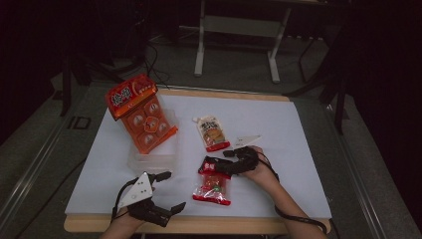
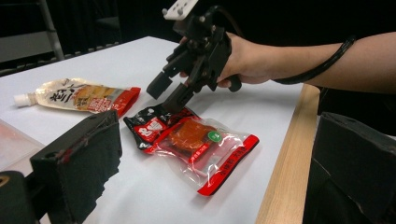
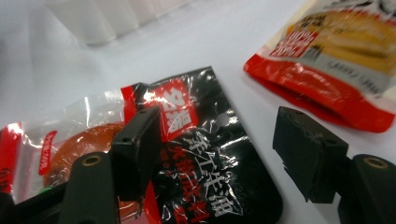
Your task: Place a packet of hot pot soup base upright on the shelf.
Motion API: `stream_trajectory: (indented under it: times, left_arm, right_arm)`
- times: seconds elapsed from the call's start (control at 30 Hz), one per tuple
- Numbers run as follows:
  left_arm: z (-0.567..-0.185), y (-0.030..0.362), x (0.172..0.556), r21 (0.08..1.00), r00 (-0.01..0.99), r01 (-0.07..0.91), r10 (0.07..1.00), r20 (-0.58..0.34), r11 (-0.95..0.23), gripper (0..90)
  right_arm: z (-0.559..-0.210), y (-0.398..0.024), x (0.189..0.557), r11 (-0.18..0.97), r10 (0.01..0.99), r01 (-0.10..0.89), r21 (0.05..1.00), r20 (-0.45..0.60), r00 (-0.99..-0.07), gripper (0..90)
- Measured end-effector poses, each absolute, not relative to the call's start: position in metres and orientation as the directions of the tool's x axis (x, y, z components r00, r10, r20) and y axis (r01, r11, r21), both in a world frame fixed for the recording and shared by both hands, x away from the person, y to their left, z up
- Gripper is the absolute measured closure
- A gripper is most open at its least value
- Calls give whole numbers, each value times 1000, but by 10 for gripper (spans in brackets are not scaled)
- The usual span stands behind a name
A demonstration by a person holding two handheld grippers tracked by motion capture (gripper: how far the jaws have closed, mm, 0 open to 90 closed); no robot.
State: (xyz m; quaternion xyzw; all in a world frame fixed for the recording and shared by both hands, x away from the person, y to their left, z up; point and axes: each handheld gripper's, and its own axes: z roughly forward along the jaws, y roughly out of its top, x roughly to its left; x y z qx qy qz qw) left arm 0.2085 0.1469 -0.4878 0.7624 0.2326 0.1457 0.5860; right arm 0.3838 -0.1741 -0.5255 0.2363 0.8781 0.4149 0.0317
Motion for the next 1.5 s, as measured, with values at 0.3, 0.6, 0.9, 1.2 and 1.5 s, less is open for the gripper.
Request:
stream_trajectory:
  times: [0.3, 0.6, 0.9, 1.2, 1.5]
  left_arm:
    - [-489, 148, 210, 959, 847, 196, 528, -61, -203, 19]
    - [-491, 147, 211, 957, 847, 200, 527, -62, -210, 19]
    - [-492, 146, 211, 956, 846, 201, 530, -60, -213, 19]
    - [-493, 146, 211, 957, 844, 201, 532, -60, -211, 19]
    - [-490, 150, 211, 961, 839, 191, 541, -55, -198, 20]
  right_arm:
    - [-536, -167, 387, 586, 438, 395, 708, 133, -889, 281]
    - [-535, -158, 377, 655, 425, 315, 686, 10, -905, 396]
    - [-533, -154, 363, 667, 412, 285, 688, -21, -911, 731]
    - [-529, -148, 360, 673, 442, 334, 660, 3, -897, 834]
    - [-522, -145, 354, 684, 431, 310, 660, -23, -902, 895]
